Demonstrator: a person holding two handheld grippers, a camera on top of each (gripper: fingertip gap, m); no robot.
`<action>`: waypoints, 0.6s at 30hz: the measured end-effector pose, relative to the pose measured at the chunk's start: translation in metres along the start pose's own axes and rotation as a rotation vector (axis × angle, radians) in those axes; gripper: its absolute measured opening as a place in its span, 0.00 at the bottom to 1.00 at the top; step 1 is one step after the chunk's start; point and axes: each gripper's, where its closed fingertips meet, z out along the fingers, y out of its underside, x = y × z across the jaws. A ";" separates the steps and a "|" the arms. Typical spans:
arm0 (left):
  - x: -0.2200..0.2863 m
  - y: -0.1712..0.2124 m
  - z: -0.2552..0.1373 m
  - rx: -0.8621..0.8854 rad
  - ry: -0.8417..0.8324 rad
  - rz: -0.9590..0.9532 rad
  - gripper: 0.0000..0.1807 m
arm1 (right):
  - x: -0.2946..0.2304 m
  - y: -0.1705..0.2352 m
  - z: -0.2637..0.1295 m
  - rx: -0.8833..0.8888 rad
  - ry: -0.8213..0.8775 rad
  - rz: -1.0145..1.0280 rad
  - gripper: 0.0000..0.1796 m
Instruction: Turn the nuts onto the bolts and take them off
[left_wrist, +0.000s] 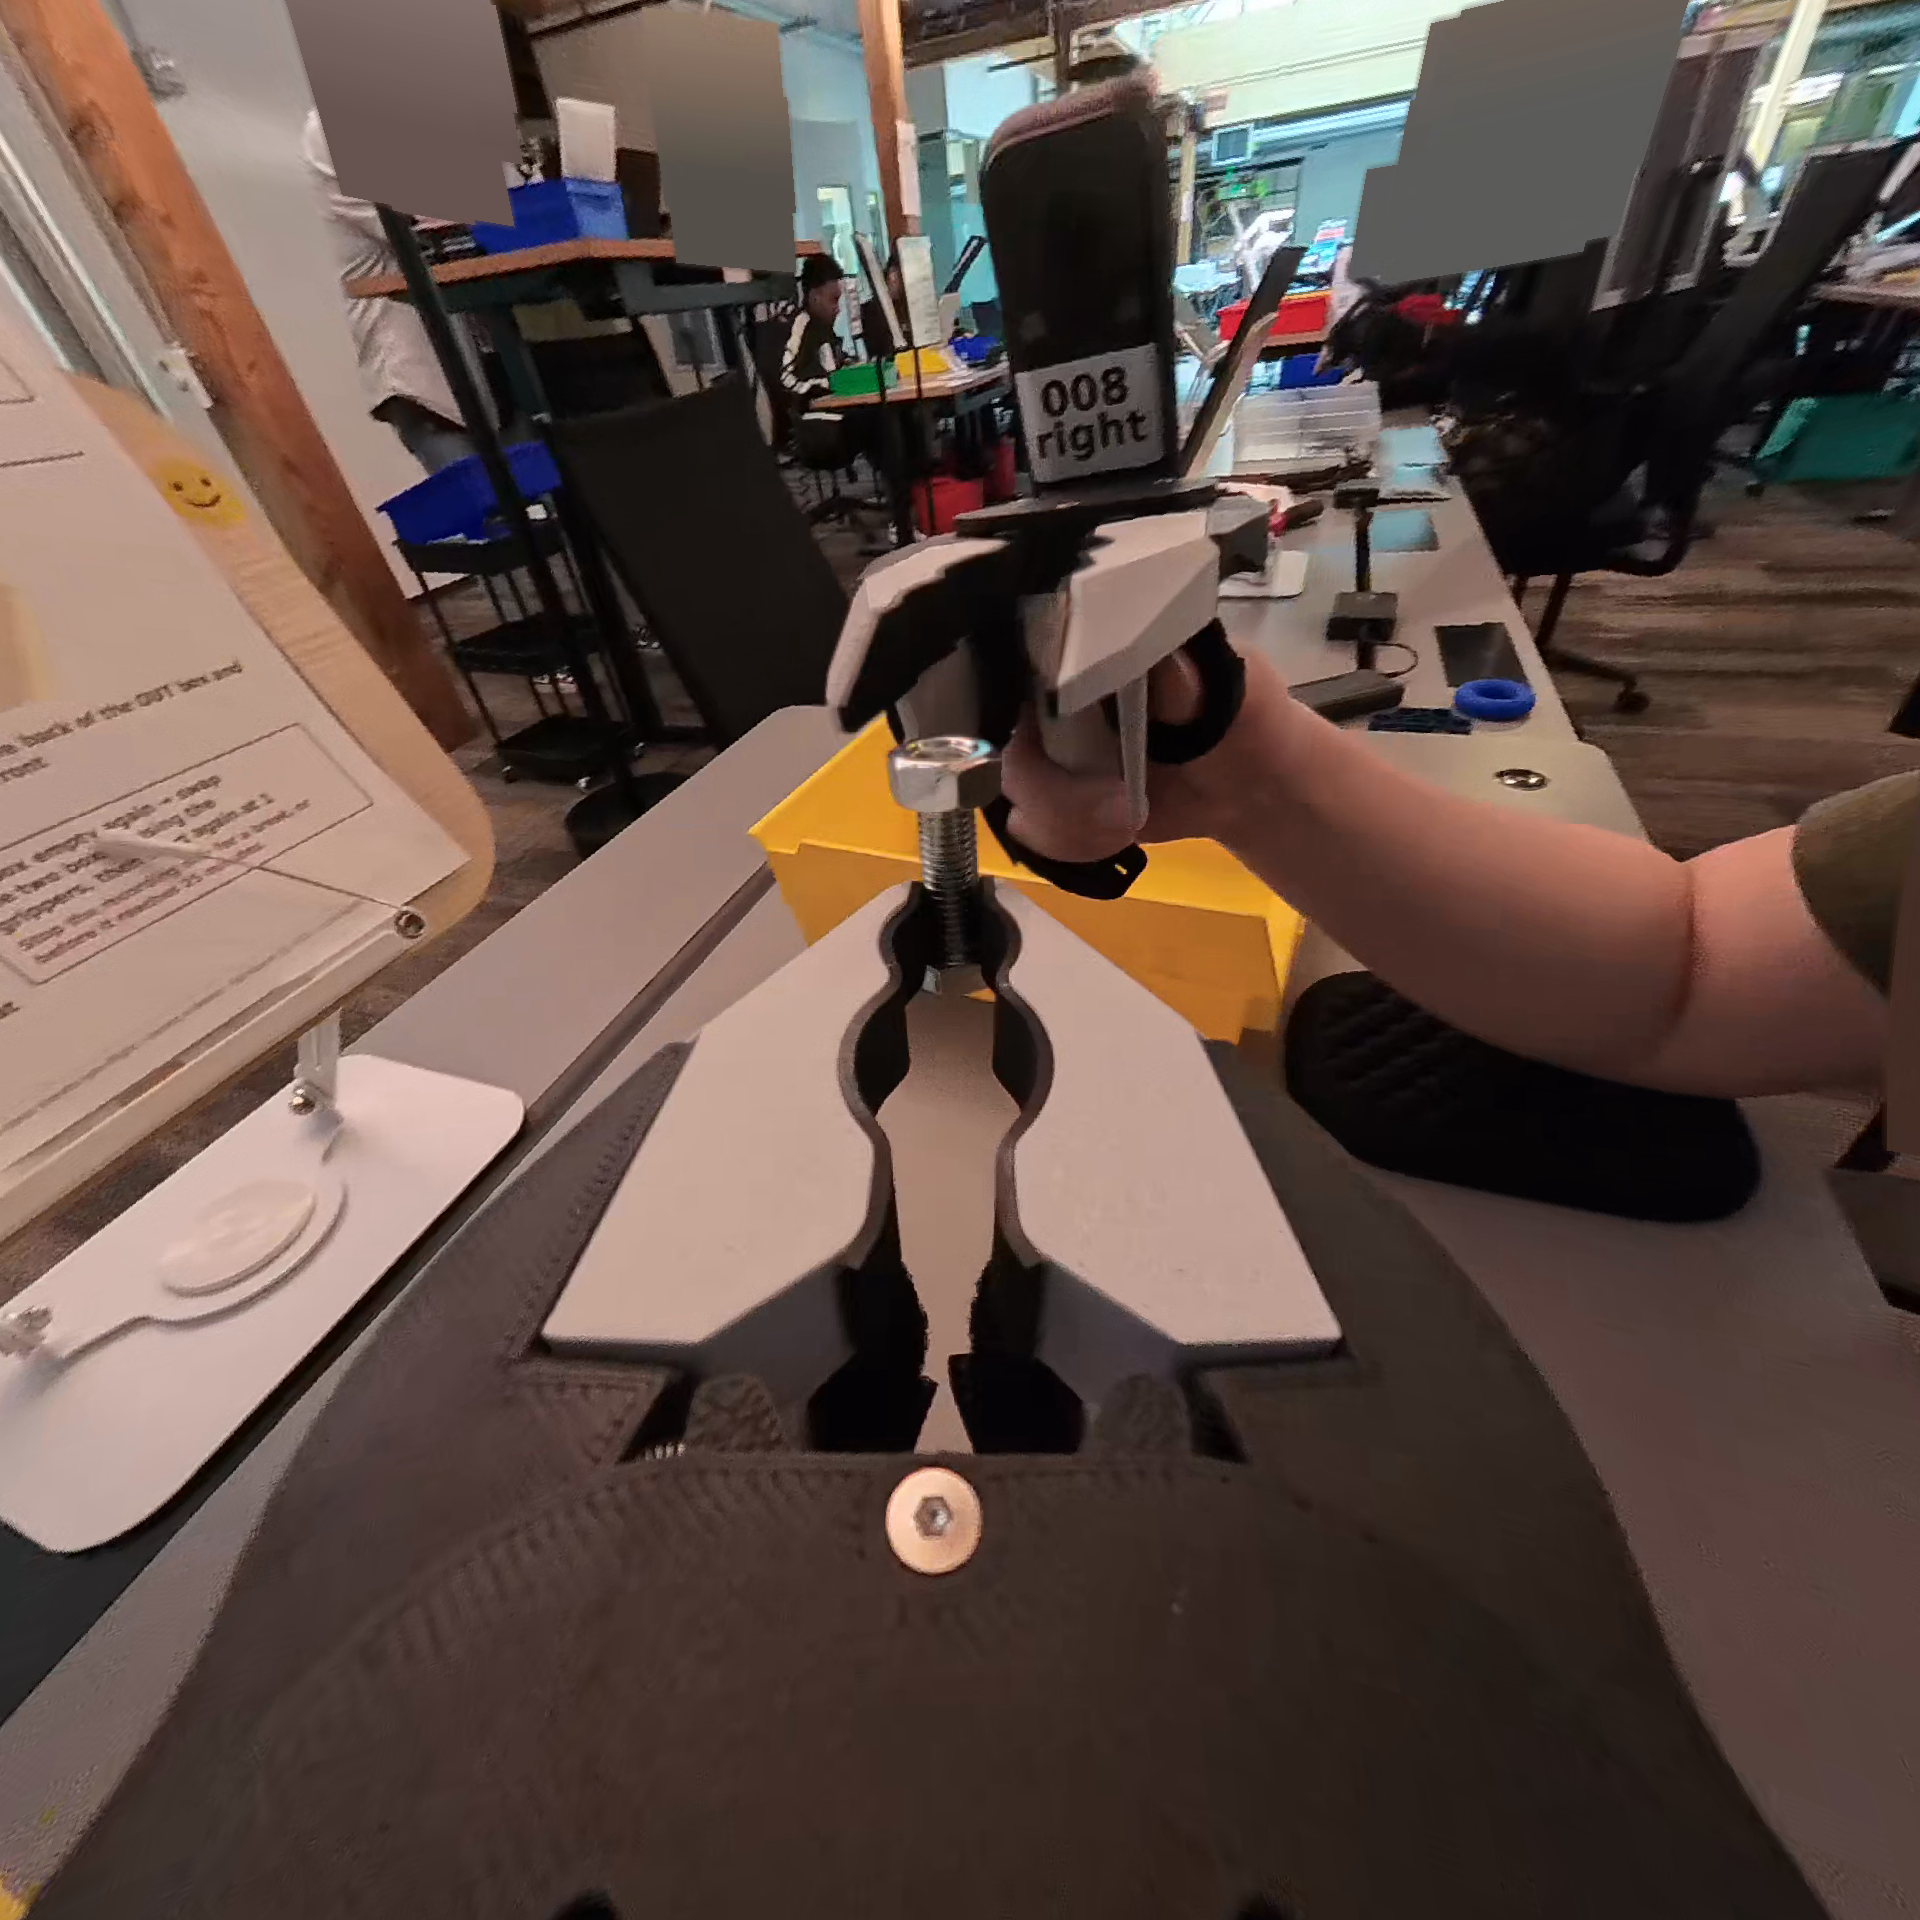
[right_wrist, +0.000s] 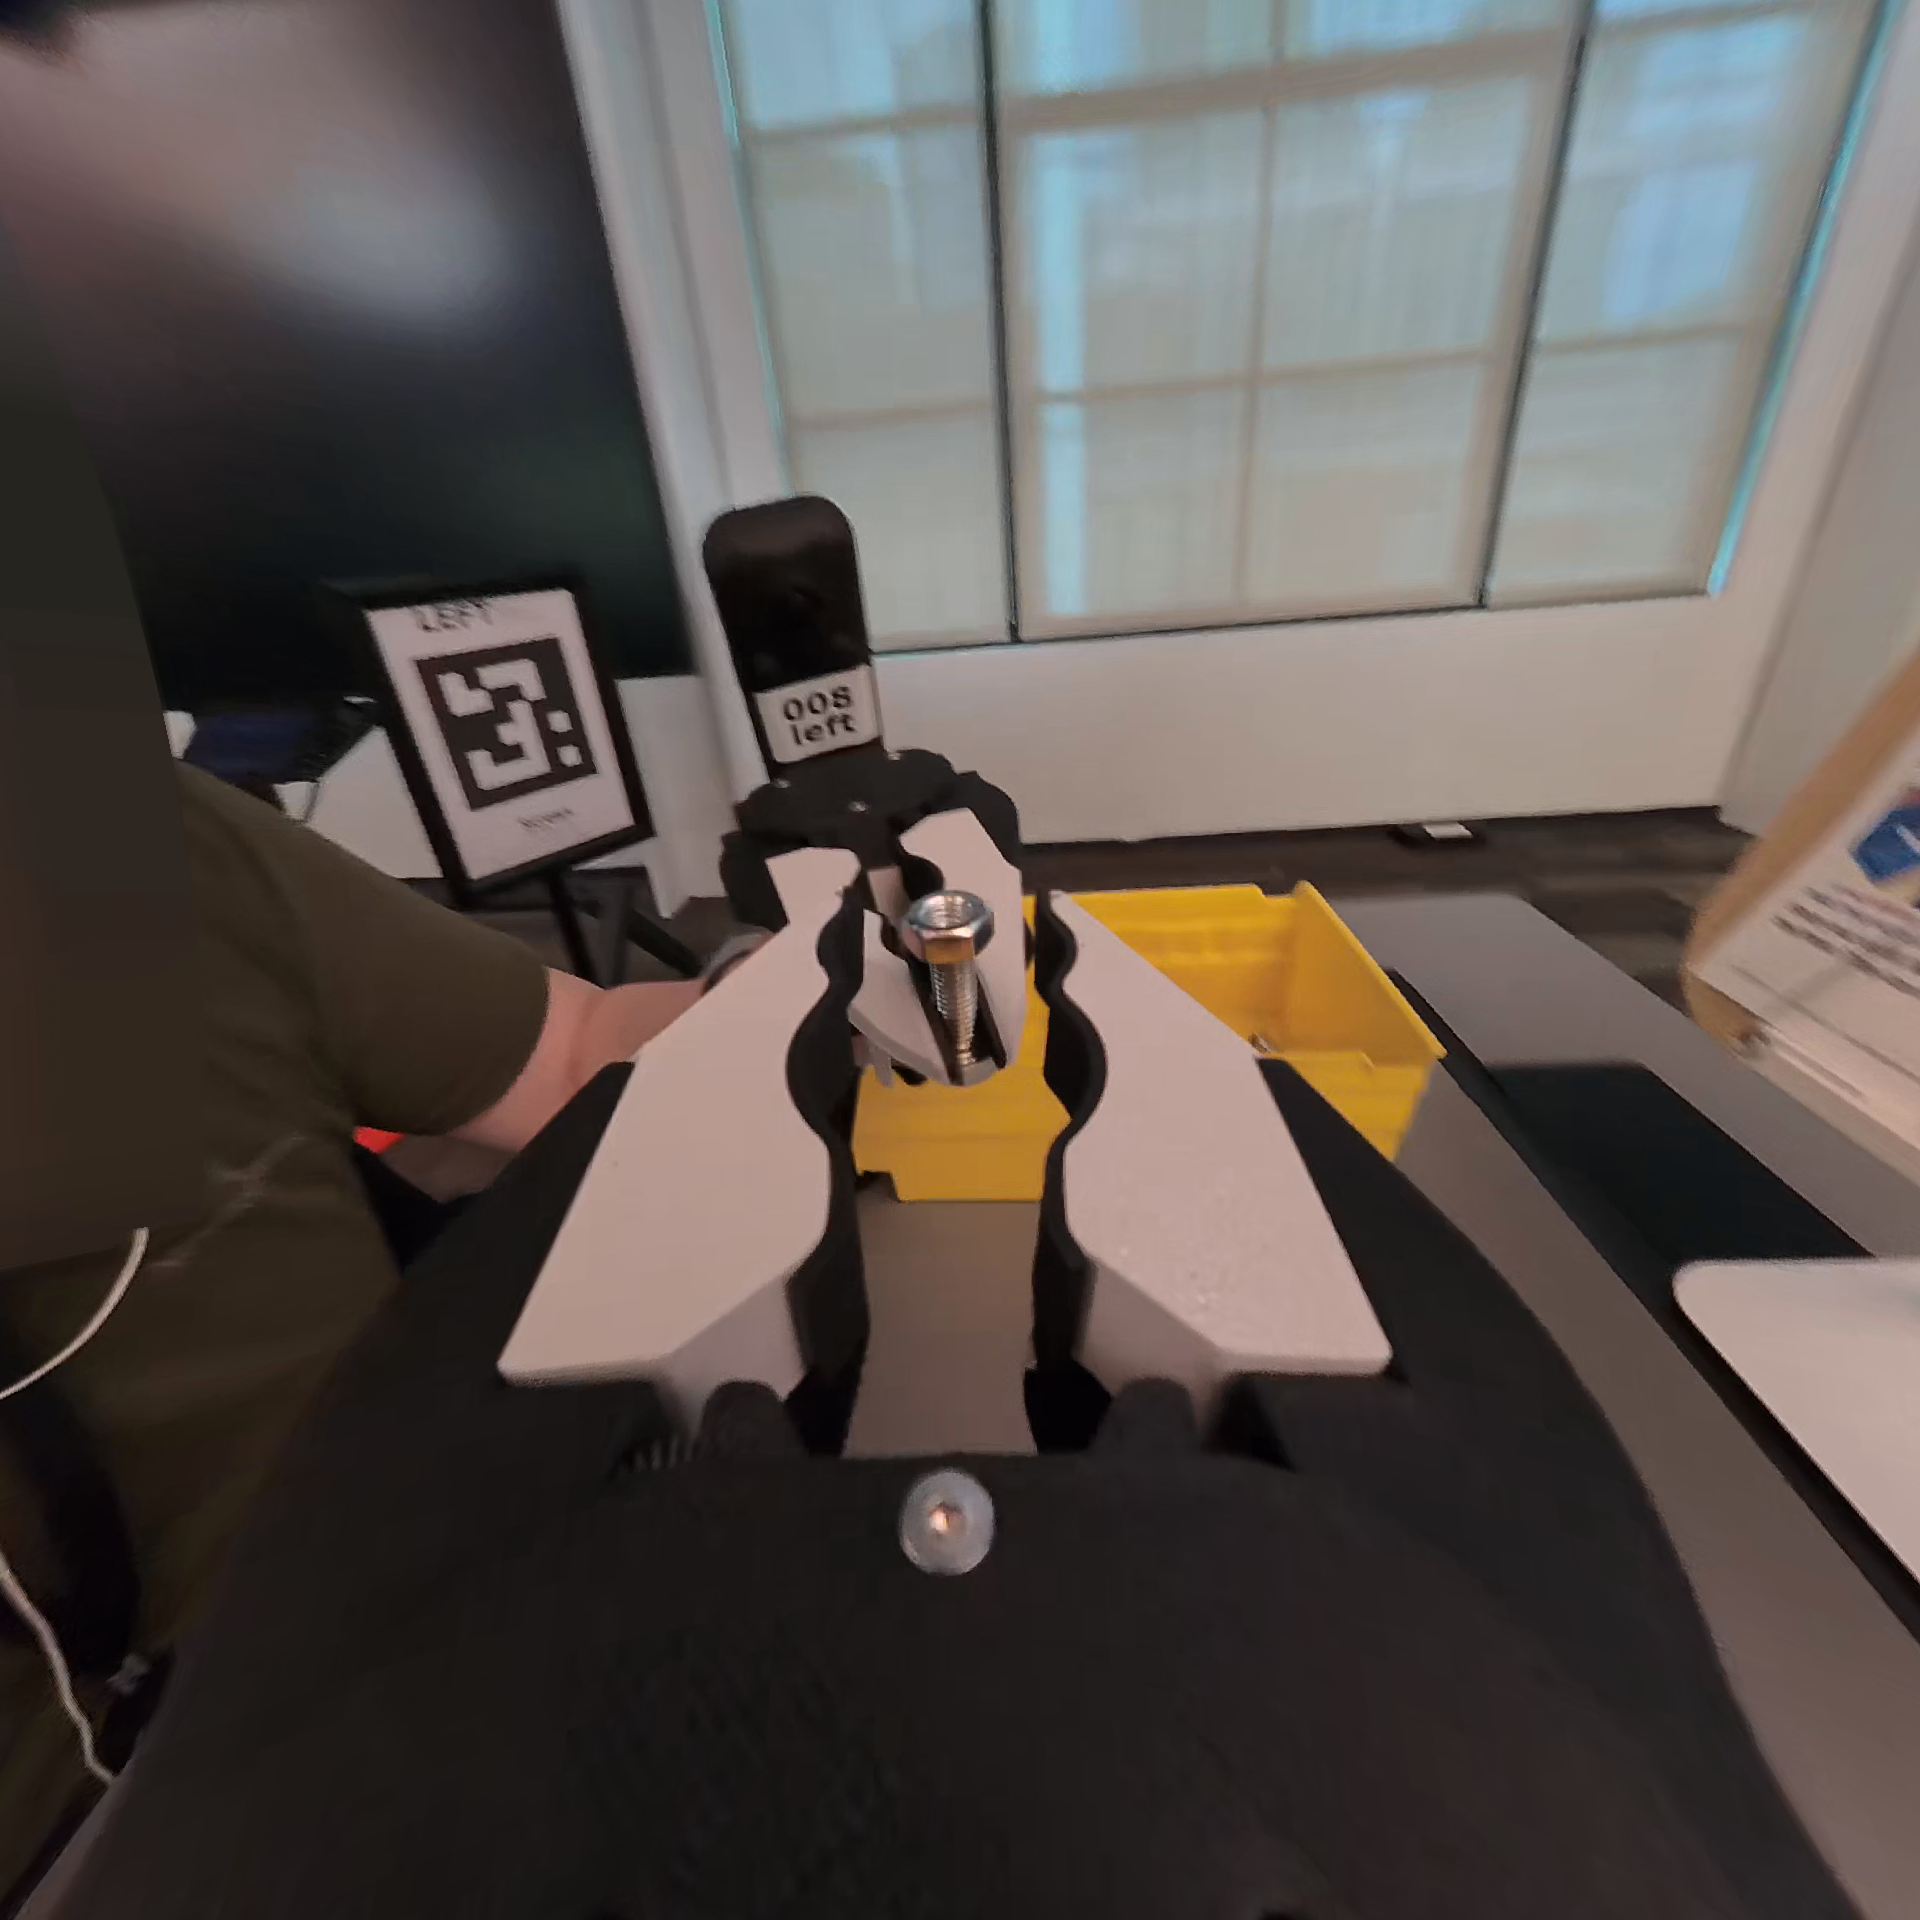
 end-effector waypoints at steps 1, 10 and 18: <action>0.001 -0.001 0.000 0.001 0.004 0.000 0.04 | -0.001 0.000 0.000 0.000 -0.006 0.000 0.16; -0.010 0.000 -0.003 -0.003 -0.051 -0.029 0.04 | -0.004 0.009 0.002 -0.087 0.009 -0.032 0.11; -0.007 0.000 -0.001 -0.001 -0.045 -0.007 0.04 | -0.002 0.009 0.012 -0.067 0.052 -0.093 0.38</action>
